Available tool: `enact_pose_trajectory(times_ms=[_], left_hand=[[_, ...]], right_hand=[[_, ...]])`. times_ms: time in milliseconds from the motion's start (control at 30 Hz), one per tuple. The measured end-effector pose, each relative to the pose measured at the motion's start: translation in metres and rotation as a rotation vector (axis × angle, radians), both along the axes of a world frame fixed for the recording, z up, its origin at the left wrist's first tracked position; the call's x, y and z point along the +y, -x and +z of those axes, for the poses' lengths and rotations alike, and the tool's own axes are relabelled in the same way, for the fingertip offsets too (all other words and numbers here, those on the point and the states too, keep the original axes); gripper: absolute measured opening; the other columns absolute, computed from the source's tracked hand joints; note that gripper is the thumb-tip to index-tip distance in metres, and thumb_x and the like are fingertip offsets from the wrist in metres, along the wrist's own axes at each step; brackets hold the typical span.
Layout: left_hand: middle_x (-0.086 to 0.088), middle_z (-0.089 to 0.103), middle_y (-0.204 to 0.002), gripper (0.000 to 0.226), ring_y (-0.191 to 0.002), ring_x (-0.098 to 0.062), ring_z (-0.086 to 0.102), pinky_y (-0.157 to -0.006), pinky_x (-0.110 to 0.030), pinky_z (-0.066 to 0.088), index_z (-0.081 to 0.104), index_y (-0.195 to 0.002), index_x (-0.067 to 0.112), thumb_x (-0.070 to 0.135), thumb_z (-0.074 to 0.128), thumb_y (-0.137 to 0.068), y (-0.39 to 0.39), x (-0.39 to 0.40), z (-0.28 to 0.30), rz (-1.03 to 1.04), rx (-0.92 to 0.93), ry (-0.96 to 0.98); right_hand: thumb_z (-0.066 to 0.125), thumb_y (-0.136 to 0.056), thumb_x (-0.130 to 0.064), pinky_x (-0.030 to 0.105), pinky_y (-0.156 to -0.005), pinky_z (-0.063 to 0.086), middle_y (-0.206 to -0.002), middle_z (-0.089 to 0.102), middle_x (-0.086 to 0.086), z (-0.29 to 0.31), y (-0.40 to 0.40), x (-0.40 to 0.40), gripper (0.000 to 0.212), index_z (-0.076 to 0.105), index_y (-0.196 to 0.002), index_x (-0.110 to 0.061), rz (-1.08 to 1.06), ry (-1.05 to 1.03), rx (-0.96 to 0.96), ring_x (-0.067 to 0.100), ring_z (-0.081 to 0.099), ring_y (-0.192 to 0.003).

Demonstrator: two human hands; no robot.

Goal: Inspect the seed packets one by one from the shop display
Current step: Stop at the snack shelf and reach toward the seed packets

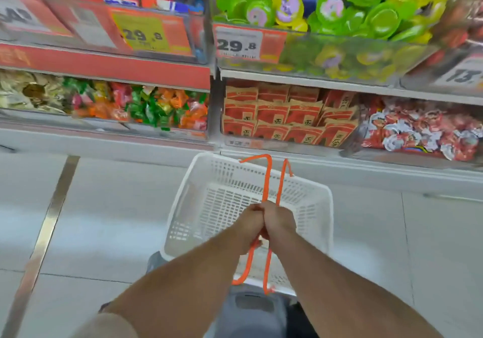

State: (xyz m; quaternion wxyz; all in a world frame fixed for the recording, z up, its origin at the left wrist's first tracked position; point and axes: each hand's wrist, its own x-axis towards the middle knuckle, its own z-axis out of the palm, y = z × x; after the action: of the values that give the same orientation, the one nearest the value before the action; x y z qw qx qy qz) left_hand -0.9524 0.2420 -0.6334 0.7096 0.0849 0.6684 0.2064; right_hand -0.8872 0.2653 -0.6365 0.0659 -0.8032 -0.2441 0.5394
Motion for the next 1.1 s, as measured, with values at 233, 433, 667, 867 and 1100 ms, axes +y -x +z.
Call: enact_pose_trajectory(times_ms=[233, 433, 667, 867, 1100], left_hand=[[-0.006, 0.051, -0.069, 0.01, -0.056, -0.019, 0.043, -0.05, -0.025, 0.032, 0.055, -0.089, 0.013, 0.004, 0.053, -0.086, 0.032, 0.007, -0.075, 0.165, 0.37, 0.029], [-0.007, 0.064, -0.095, 0.026, -0.079, -0.025, 0.059, -0.069, -0.031, 0.05, 0.058, -0.111, 0.015, 0.013, 0.047, -0.087, 0.057, 0.0, -0.11, 0.163, 0.629, 0.081], [-0.01, 0.03, -0.146, 0.067, -0.135, -0.032, 0.029, -0.113, -0.044, 0.02, 0.039, -0.14, 0.012, 0.015, 0.063, -0.078, 0.076, -0.008, -0.126, -0.23, 1.154, -0.008], [-0.007, 0.06, -0.128, 0.042, -0.104, -0.028, 0.062, -0.091, -0.035, 0.05, 0.053, -0.134, 0.019, 0.015, 0.05, -0.093, 0.069, 0.048, -0.151, -0.299, 0.777, -0.304], [-0.01, 0.06, -0.126, 0.032, -0.112, -0.028, 0.059, -0.09, -0.032, 0.046, 0.062, -0.123, 0.009, 0.011, 0.05, -0.093, 0.078, 0.105, -0.186, -0.705, 0.616, -0.492]], right_hand=[[0.047, -0.097, -0.03, 0.031, -0.083, 0.049, -0.102, 0.07, 0.014, -0.078, -0.064, 0.026, 0.036, 0.069, -0.108, -0.003, 0.319, -0.009, -0.298, 0.036, 0.066, -0.101], [0.038, -0.102, -0.035, 0.045, -0.094, 0.045, -0.121, 0.06, 0.018, -0.115, -0.131, 0.029, 0.038, 0.056, -0.124, -0.01, 0.468, -0.044, -0.609, 0.04, 0.055, -0.114], [0.061, -0.083, -0.022, 0.045, -0.104, 0.031, -0.135, 0.044, 0.016, -0.133, -0.126, 0.029, 0.053, 0.045, -0.132, -0.008, 0.747, -0.252, -0.75, 0.037, 0.041, -0.125], [0.069, -0.076, -0.009, 0.047, -0.087, 0.046, -0.103, 0.065, 0.014, -0.159, -0.056, 0.08, 0.028, 0.069, -0.104, -0.007, 1.006, -0.85, -0.467, 0.038, 0.06, -0.099], [0.048, -0.077, -0.019, 0.035, -0.069, 0.051, -0.072, 0.063, 0.007, -0.201, -0.006, 0.127, 0.019, 0.064, -0.072, -0.01, 1.197, -1.194, -0.481, 0.032, 0.062, -0.071]])
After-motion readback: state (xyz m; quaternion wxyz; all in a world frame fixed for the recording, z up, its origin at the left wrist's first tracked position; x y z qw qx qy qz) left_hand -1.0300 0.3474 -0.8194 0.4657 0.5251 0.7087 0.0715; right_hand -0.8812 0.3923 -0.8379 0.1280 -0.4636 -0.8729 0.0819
